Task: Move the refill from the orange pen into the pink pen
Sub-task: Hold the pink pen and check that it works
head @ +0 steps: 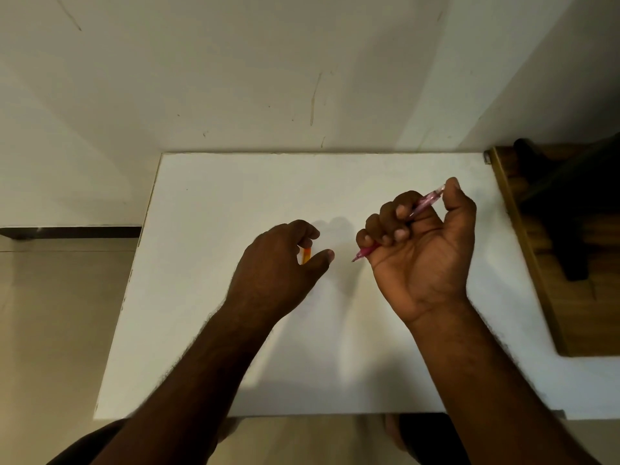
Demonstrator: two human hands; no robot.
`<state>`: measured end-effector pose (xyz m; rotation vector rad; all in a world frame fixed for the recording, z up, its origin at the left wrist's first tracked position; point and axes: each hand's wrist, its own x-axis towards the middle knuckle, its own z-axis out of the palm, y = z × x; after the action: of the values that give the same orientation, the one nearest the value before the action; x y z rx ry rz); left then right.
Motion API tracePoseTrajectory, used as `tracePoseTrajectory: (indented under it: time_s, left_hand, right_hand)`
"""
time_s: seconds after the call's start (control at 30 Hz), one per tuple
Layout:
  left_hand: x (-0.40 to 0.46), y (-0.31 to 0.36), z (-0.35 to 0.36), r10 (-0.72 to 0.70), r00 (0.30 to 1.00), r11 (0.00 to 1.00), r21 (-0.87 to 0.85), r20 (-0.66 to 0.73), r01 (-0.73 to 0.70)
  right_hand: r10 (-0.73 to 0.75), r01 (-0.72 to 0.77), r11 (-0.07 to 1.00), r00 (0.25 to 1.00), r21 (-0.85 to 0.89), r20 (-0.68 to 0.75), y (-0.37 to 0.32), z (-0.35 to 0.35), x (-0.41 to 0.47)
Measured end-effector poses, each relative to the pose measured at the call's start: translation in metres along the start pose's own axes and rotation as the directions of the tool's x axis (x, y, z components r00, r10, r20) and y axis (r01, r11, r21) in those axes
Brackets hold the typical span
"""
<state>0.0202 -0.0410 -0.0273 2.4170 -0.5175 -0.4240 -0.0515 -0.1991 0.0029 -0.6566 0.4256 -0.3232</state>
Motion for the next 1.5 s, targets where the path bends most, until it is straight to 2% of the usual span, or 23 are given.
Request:
tracePoseTrajectory:
  time_s: [0.3,0.7,1.5]
  left_hand:
    - [-0.0003,-0.0022,-0.0014,0.005,0.995,1.000,-0.006,-0.097,-0.005]
    - [-0.0004,-0.0023,-0.0023,0.009,0.995,1.000,-0.021,-0.096,-0.011]
    - [-0.0007,-0.0004,-0.0029,0.003,0.997,1.000,-0.026,-0.080,-0.005]
  right_hand:
    - [0.034,-0.036,0.996,0.999,0.085,0.026,-0.0018,-0.0026,0.0001]
    - [0.039,-0.048,0.989,0.997,0.142,0.066,-0.0035,-0.0025,-0.0011]
    - [0.034,-0.039,0.989,0.999,0.142,0.031,-0.0023,-0.0036,-0.0015]
